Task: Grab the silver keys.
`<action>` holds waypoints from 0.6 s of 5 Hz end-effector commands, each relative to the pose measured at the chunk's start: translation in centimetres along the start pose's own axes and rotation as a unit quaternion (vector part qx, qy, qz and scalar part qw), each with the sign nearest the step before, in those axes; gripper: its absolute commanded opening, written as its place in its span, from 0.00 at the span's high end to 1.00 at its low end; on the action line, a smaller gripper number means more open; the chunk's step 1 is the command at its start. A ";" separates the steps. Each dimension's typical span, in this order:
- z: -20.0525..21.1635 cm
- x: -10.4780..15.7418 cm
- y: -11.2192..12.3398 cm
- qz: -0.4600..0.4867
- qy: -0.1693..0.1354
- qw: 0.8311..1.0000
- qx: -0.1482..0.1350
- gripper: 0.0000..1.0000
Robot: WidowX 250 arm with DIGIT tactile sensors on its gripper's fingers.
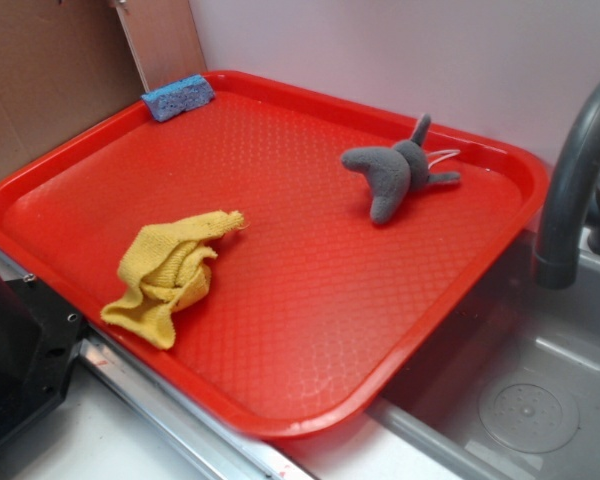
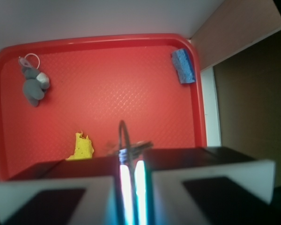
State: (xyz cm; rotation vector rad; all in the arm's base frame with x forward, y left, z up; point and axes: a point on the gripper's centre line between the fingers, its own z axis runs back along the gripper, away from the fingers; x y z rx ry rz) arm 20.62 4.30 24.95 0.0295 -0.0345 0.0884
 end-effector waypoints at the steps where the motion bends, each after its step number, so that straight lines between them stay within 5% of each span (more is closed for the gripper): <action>1: -1.2 0.5 0.3 -0.011 -0.009 1.000 0.013 1.00; 3: -5.0 1.6 0.0 -0.016 0.027 0.999 0.021 1.00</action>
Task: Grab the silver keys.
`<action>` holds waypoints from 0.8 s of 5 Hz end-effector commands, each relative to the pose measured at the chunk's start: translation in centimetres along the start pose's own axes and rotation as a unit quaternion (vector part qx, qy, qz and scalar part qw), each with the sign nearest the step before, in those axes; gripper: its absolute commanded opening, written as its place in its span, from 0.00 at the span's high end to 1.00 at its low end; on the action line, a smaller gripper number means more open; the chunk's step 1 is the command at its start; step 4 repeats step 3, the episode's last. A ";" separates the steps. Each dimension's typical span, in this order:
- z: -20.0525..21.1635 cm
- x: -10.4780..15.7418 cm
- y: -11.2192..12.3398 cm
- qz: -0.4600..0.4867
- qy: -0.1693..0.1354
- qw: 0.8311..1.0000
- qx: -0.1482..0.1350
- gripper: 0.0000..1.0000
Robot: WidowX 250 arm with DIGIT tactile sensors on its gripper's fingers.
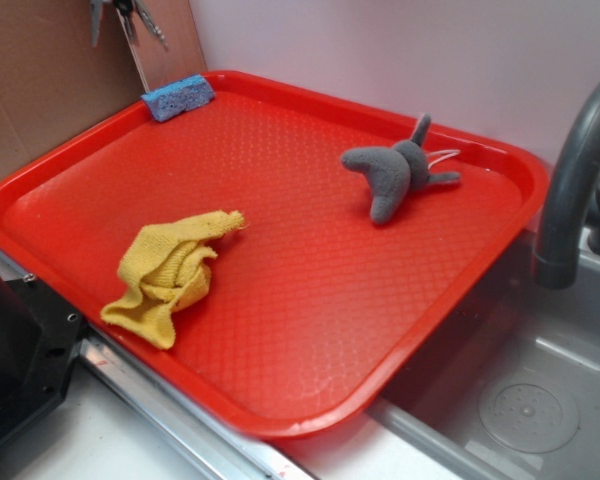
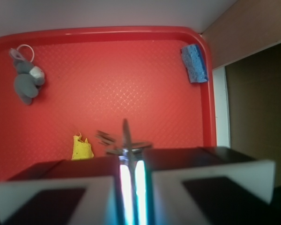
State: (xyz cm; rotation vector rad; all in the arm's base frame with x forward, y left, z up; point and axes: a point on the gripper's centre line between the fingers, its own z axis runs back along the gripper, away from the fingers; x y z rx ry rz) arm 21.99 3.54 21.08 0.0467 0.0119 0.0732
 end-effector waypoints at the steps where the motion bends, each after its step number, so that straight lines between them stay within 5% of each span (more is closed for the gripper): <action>1: -1.6 0.5 1.0 -0.008 0.009 1.000 0.013 1.00; 4: -1.6 0.2 0.7 -0.012 0.008 1.000 0.007 1.00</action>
